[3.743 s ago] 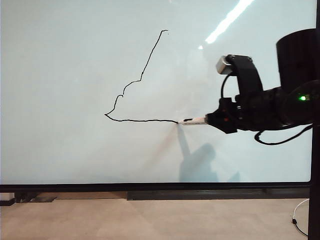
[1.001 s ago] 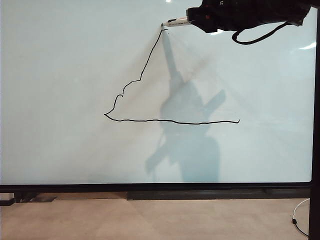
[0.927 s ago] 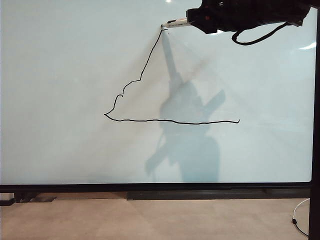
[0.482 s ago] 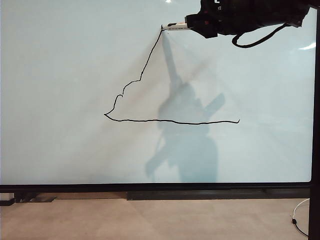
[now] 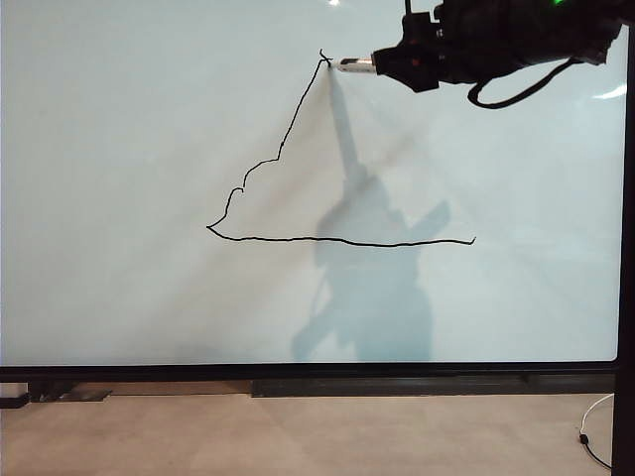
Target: Pick up the pen on the shelf to the right of the whiteboard and draw a triangle.
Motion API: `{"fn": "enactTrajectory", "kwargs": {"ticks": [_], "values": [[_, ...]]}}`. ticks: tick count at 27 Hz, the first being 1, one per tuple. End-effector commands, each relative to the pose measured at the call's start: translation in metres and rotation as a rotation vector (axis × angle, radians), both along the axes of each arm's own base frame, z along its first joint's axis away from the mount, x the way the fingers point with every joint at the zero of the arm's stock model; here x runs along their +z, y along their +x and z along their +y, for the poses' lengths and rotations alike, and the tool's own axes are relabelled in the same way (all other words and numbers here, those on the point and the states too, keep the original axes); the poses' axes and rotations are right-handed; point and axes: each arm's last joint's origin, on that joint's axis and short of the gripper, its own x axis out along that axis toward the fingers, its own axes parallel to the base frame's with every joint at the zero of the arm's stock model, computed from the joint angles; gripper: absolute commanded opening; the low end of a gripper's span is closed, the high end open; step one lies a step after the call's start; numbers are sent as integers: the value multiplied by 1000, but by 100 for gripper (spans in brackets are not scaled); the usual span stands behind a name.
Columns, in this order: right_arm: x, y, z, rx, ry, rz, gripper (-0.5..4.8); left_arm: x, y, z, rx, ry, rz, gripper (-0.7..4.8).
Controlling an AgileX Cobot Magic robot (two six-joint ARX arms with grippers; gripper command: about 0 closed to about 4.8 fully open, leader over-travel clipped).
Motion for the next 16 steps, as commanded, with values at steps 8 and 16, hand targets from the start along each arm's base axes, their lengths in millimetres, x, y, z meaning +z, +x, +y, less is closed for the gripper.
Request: {"fn": "enactTrajectory", "kwargs": {"ticks": [8, 16], "values": [[-6, 2, -11, -73, 11, 12, -5, 2, 0, 0, -4, 1, -8, -5], [-13, 2, -18, -94, 8, 34, -5, 2, 0, 0, -4, 1, -8, -5]]}}
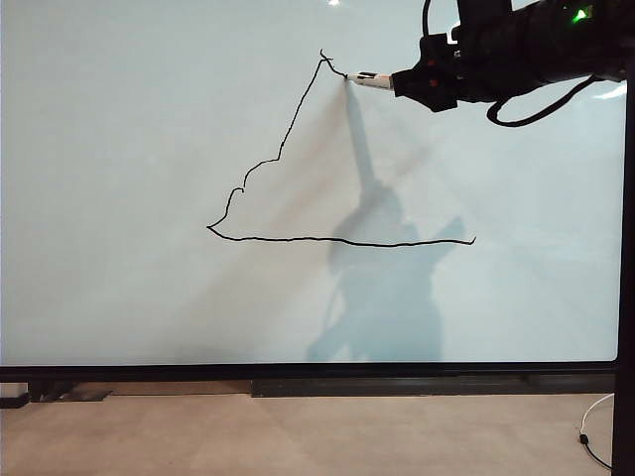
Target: Pick up the pen on the shelf to the right of the whiteboard and draw a triangle.
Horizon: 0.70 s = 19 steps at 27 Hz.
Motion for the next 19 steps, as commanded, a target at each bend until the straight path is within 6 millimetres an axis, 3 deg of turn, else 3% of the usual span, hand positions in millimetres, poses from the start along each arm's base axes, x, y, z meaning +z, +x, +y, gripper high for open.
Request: {"fn": "enactTrajectory", "kwargs": {"ticks": [1, 19], "values": [[-2, 1, -6, -52, 16, 3, -5, 1, 0, 0, -4, 1, -7, -5], [-19, -2, -19, -83, 18, 51, -5, 1, 0, 0, -4, 1, -8, -5]]}}
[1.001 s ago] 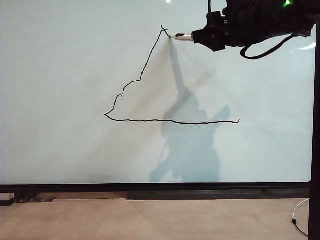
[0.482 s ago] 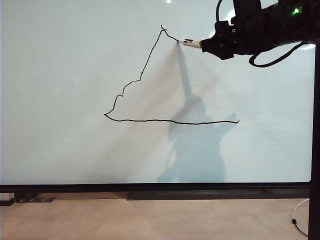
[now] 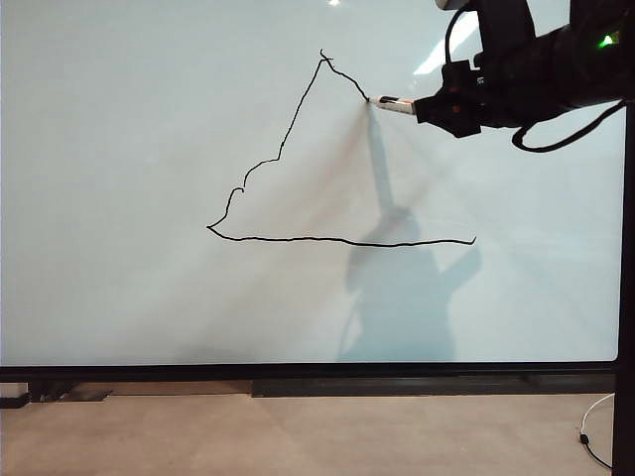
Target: Pick up the pen on the shelf to the right of the whiteboard and draw a triangle.
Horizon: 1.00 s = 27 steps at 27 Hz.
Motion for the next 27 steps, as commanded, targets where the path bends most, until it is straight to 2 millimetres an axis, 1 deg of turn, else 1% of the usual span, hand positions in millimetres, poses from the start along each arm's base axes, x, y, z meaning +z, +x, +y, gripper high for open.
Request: {"fn": "enactTrajectory", "kwargs": {"ticks": [1, 7, 11, 27], "values": [[0, 2, -5, -40, 20, 5, -5, 2, 0, 0, -4, 1, -7, -5], [-9, 7, -7, -39, 21, 37, -5, 2, 0, 0, -4, 1, -8, -5], [-10, 7, -7, -39, 20, 40, -5, 2, 0, 0, -4, 1, -7, -5], [-23, 1, -15, -55, 18, 68, -5, 2, 0, 0, -4, 1, -7, -5]]}}
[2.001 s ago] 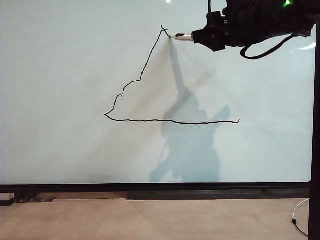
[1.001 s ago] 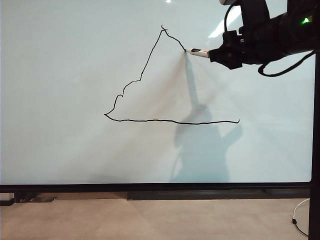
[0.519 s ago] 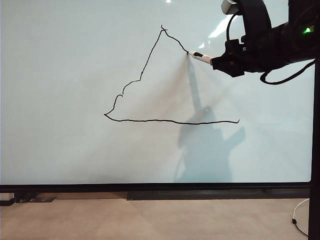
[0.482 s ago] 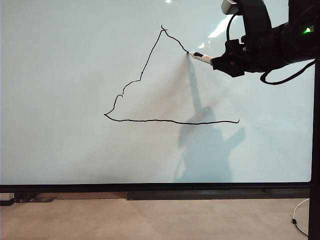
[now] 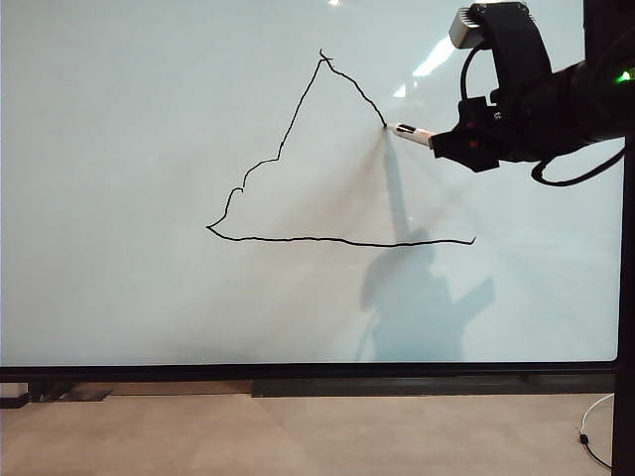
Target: Pick up the pen on the shelf to the right of the whiteboard and draw a triangle.
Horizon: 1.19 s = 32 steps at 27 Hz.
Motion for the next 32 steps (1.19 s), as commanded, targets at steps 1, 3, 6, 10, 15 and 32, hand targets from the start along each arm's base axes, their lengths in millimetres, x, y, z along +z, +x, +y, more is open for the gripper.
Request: {"fn": "enactTrajectory", "kwargs": {"ticks": [1, 3, 6, 10, 15, 32], "values": [[-1, 0, -6, -32, 28, 1, -5, 2, 0, 0, -4, 1, -7, -5], [-2, 0, -8, -36, 27, 5, -5, 2, 0, 0, -4, 1, -7, -5], [-5, -1, -10, -41, 24, 13, -5, 2, 0, 0, -4, 1, -7, -5], [-11, -2, -11, -43, 17, 31, -5, 2, 0, 0, -3, 1, -7, -5], [-19, 0, -10, -45, 14, 51, -5, 2, 0, 0, -3, 1, -7, -5], [-30, -5, -19, -67, 4, 89, -5, 2, 0, 0, -3, 1, -7, -5]]}}
